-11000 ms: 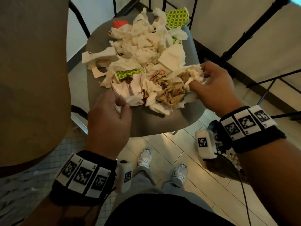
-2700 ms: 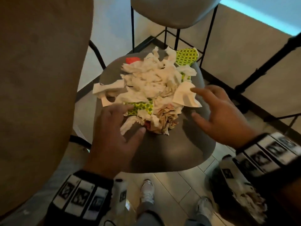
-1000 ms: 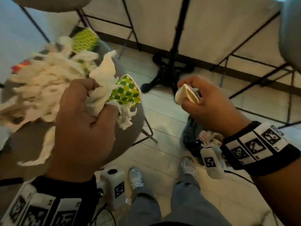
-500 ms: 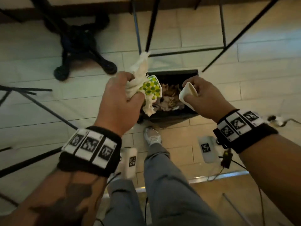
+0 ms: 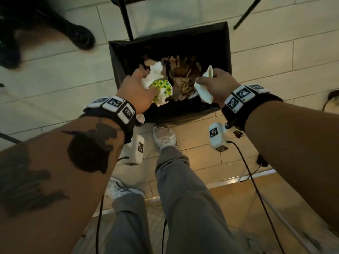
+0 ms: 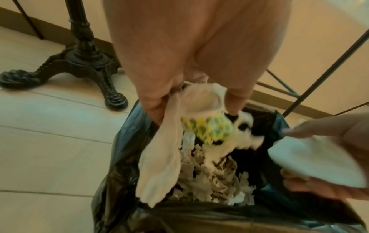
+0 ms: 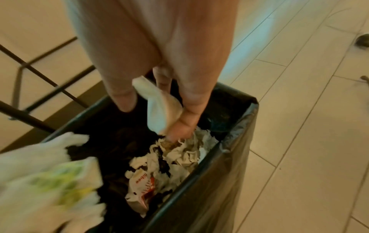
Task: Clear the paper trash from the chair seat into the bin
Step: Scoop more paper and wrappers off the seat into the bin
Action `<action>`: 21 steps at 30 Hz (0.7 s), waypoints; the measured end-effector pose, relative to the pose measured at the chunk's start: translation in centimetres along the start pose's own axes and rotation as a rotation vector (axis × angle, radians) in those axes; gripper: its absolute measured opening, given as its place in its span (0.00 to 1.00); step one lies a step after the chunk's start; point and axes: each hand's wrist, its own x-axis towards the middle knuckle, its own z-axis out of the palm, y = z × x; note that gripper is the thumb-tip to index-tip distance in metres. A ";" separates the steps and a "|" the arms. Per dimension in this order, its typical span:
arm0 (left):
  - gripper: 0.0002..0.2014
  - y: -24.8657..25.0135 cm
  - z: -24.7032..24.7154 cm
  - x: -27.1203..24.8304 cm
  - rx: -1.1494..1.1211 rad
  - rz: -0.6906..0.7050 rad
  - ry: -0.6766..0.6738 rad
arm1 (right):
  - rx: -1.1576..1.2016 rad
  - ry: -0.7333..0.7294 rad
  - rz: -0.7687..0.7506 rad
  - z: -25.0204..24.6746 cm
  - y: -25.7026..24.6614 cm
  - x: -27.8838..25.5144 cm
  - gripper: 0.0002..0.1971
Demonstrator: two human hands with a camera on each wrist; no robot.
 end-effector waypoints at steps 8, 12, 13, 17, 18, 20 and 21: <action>0.53 -1.2 -0.2 -2.0 0.000 -0.027 -0.167 | 0.055 -0.095 0.137 0.6 0.7 -0.4 0.55; 0.51 -1.6 -3.0 -5.5 -0.111 -0.009 -0.113 | -0.001 -0.069 0.109 0.7 -1.3 -3.2 0.45; 0.49 -1.7 -3.8 -6.7 -0.151 0.001 -0.091 | -0.051 -0.067 0.076 0.9 -1.9 -4.2 0.41; 0.41 -3.6 -7.3 -13.9 -0.319 -0.041 -0.031 | -0.501 -0.098 -0.070 2.2 -3.2 -9.4 0.20; 0.39 -4.7 -8.2 -15.9 -0.364 -0.057 -0.019 | -0.510 -0.130 -0.082 2.8 -3.7 -11.1 0.16; 0.35 -7.3 -9.9 -20.1 -0.417 -0.078 0.013 | -0.625 -0.169 -0.151 4.3 -4.6 -14.3 0.11; 0.33 -8.7 -10.9 -22.5 -0.429 -0.088 0.030 | -0.686 -0.186 -0.203 5.4 -5.1 -16.3 0.10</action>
